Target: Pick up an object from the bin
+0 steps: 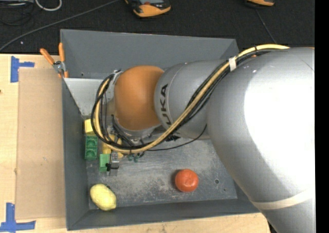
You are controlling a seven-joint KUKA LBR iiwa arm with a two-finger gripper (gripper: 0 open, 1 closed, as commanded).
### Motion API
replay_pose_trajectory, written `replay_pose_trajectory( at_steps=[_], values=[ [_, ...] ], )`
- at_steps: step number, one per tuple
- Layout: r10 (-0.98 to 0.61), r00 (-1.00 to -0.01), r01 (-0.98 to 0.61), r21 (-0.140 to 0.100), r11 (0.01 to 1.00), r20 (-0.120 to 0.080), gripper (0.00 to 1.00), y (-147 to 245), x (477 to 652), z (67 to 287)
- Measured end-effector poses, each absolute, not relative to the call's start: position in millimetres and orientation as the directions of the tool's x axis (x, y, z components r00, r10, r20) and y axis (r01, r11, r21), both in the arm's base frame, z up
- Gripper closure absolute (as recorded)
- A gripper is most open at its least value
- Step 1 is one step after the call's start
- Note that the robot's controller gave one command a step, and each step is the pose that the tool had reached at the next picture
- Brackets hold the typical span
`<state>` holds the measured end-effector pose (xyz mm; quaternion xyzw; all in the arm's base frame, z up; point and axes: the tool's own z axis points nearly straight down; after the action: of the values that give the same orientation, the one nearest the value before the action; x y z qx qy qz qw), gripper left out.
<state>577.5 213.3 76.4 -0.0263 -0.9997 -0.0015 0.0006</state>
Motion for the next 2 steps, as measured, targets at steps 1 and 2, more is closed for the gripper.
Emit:
replay_pose_trajectory(
  at_steps=[1, 2],
  values=[
    [-0.086, -0.996, -0.086, 0.004, 0.996, -0.001, 0.00, 194.4, 560.7, 72.7],
    [0.028, -1.000, 0.028, 0.003, 1.000, 0.003, 0.00, 186.9, 557.8, 71.1]
  ],
)
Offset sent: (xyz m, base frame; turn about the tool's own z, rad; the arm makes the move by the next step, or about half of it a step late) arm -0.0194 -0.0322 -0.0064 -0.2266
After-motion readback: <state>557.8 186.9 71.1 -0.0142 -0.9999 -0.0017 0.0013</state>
